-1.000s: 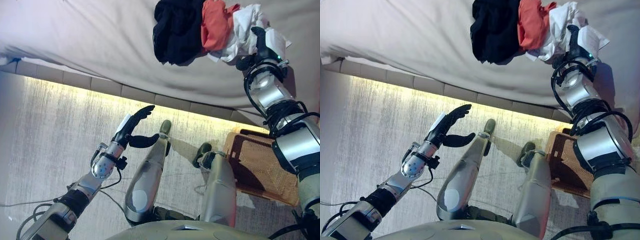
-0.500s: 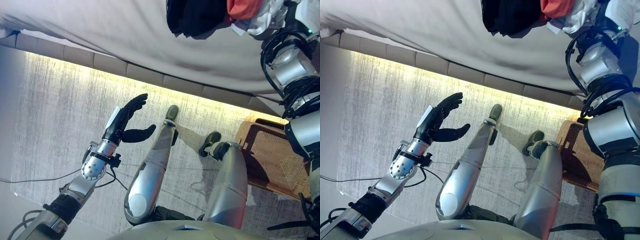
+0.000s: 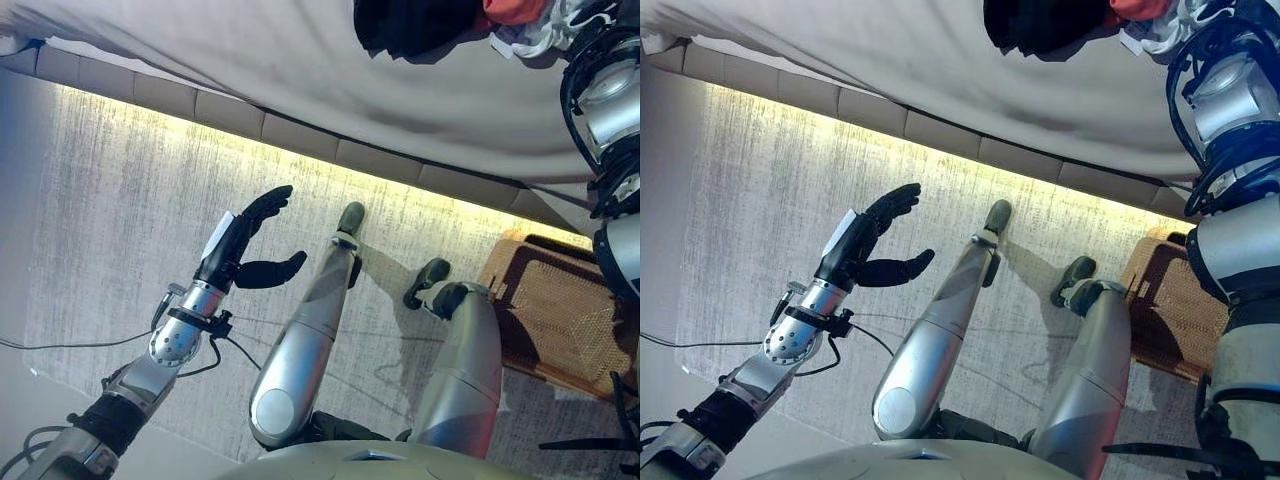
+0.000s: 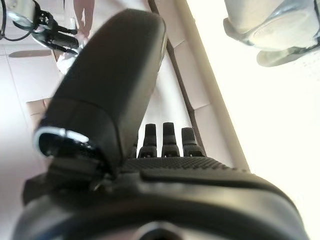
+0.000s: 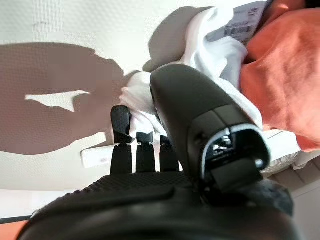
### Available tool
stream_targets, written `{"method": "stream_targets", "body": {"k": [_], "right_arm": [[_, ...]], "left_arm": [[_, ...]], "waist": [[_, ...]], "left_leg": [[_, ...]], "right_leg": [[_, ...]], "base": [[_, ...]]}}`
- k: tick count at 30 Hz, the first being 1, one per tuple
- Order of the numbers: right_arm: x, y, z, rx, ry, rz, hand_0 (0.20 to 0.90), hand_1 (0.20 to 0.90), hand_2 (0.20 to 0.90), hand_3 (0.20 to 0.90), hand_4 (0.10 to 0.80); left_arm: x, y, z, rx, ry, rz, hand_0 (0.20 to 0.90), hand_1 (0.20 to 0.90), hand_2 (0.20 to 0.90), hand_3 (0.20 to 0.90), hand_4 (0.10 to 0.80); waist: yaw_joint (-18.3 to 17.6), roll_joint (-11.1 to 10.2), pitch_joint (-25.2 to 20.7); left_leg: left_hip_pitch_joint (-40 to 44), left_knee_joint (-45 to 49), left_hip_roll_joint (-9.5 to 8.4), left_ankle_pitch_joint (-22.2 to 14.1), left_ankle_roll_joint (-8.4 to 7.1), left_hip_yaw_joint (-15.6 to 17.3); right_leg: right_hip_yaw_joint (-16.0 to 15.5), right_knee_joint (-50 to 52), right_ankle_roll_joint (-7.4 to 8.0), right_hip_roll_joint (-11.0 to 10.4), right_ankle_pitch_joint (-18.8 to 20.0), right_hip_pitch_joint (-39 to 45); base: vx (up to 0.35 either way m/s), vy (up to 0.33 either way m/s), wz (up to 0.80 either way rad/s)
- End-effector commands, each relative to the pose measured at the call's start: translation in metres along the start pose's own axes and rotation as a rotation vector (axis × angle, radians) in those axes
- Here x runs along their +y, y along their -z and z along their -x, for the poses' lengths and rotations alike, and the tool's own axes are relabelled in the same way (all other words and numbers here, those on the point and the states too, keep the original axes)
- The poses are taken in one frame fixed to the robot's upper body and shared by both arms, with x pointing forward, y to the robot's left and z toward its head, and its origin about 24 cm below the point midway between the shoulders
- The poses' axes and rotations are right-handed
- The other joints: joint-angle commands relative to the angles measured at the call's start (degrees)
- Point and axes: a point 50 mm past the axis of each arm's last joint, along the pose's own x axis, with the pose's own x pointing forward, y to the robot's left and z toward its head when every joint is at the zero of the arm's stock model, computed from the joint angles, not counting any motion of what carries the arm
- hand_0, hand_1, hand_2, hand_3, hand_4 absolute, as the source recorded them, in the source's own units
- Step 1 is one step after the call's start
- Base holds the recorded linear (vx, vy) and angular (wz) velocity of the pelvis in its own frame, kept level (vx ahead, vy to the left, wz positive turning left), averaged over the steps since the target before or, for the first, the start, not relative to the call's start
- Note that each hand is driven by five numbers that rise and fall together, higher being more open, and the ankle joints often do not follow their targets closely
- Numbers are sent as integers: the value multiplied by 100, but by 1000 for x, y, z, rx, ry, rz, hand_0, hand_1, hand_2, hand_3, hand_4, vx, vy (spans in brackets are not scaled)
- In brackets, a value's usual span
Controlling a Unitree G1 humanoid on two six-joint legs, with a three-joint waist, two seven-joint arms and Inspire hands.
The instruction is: Pick up the clothes from the bed and place them into the basket
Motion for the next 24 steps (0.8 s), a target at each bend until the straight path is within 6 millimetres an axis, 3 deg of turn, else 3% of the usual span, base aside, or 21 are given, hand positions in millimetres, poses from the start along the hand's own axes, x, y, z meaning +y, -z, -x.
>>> {"method": "stream_targets", "body": {"k": [1,6,14,21,24], "right_arm": [[-53,-13,-8,-100,156,-22,300,300,300,200,100],[-48,-1,-8,-85,114,-37,300,300,300,200,100],[-38,43,-5,-46,53,-7,300,300,300,200,100],[-29,63,5,-93,12,-52,300,300,300,200,100],[-25,70,13,-142,-15,-33,300,300,300,200,100]], "left_arm": [[7,-37,-3,-235,-43,37,900,900,900,900,800],[16,-35,-7,-208,-74,80,900,900,900,900,800],[27,-25,-13,-142,-137,141,900,900,900,900,800],[22,-14,-18,-70,-158,144,900,900,900,900,800],[22,-2,-19,-8,-197,174,900,900,900,900,800]], "waist": [[-50,226,-229],[-148,29,-229],[-354,-319,-565],[-696,-645,-990],[-998,-800,-1308]], "left_leg": [[643,104,18,-545,368,564],[1440,-367,14,-478,318,492],[2593,-1047,148,-285,320,511],[3664,-1985,384,-190,286,609],[4204,-2592,505,-86,263,810]], "right_leg": [[-482,-245,-55,462,136,817],[-444,-723,-24,524,201,1605],[-493,-1511,-131,517,348,2827],[-311,-2662,-55,731,619,3843],[-155,-3438,3,865,839,4337]], "base": [[33,18,-29],[37,1,7],[44,5,-10],[68,17,-21],[104,4,-32]]}}
